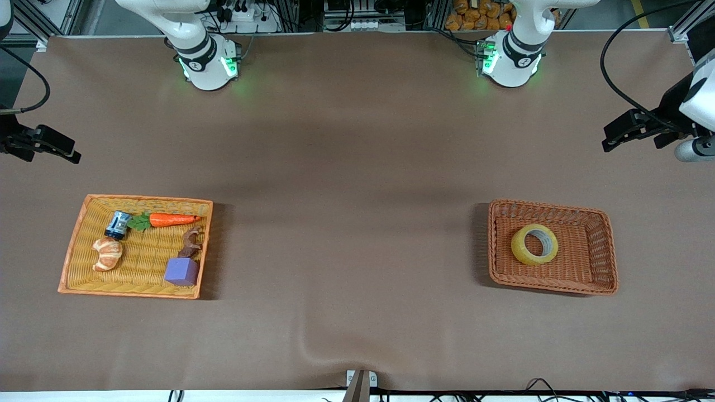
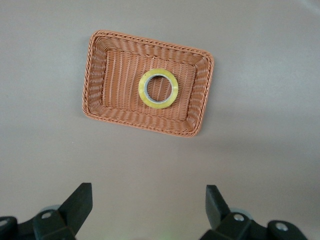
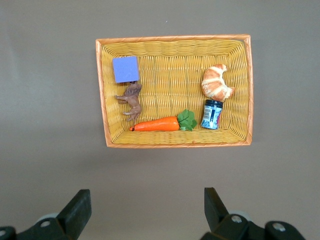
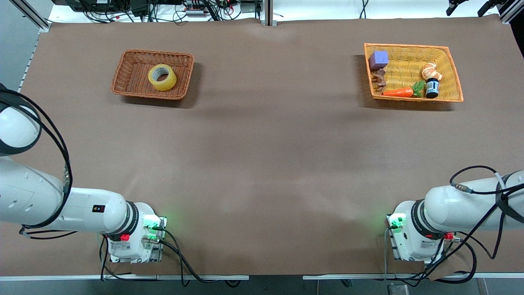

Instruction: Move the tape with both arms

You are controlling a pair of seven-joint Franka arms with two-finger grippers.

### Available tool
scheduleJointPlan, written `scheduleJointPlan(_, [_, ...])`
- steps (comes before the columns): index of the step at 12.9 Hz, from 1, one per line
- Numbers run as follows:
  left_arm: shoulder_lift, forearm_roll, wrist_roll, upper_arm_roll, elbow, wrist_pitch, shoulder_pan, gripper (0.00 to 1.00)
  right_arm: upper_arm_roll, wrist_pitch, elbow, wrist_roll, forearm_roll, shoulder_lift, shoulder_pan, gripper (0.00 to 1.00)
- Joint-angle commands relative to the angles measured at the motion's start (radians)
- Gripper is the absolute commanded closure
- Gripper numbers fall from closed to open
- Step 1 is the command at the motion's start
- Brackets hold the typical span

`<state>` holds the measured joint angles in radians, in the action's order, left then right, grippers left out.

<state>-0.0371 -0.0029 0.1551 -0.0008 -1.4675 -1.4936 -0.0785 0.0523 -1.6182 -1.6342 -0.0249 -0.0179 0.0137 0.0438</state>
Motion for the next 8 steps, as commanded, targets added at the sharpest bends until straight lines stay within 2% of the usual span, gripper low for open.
scheduleJointPlan(1, [0.013, -0.022, -0.025, 0.021, -0.005, 0.01, -0.007, 0.0, 0.004, 0.006, 0.017, 0.016, -0.008, -0.006, -0.002, 0.0])
scheduleJointPlan(8, [0.005, -0.002, -0.017, 0.024, -0.001, 0.01, -0.006, 0.0, 0.004, 0.006, 0.017, 0.016, -0.008, -0.008, -0.01, 0.0])
